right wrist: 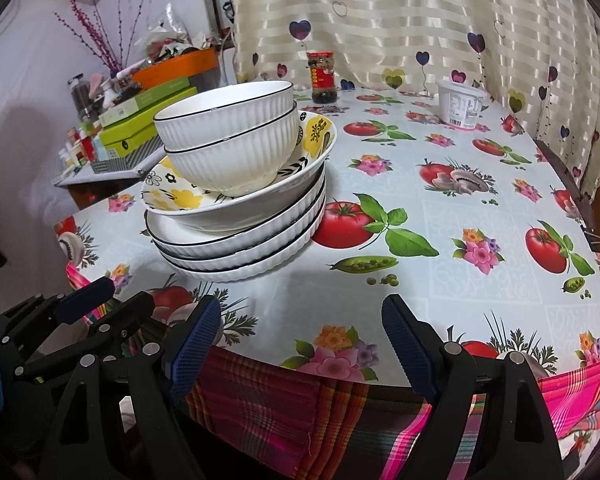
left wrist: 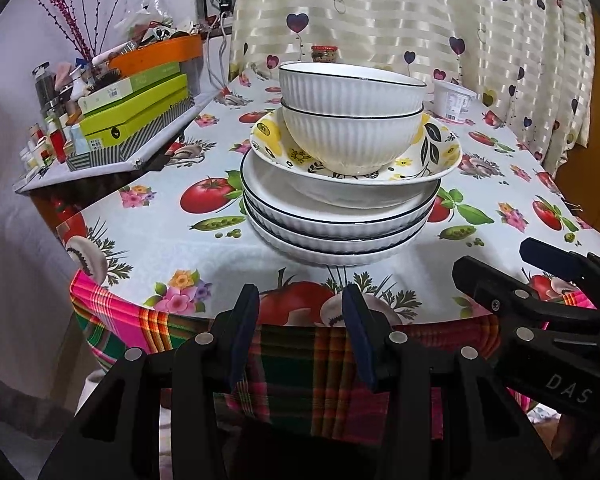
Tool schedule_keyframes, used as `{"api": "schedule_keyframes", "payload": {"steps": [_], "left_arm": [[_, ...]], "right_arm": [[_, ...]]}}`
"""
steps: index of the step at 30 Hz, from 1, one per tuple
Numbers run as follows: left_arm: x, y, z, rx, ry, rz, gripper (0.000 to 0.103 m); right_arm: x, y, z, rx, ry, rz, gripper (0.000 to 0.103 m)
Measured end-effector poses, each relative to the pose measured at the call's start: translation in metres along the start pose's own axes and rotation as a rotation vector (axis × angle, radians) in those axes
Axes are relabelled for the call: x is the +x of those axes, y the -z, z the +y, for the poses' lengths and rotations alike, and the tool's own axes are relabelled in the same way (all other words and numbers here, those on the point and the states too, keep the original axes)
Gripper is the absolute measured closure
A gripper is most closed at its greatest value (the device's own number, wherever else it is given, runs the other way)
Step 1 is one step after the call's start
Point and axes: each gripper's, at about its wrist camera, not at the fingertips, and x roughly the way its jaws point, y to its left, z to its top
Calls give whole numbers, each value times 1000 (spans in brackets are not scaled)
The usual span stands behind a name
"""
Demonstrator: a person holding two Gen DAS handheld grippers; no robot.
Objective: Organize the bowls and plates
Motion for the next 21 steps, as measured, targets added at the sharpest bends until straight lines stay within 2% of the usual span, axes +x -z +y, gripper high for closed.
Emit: {"api": "schedule_keyframes", "payload": {"steps": [21], "left_arm": [[-3,1,2,-5,-4,-5,59]], "right_arm": [[-2,0,3,-2,1,-6,19]]}}
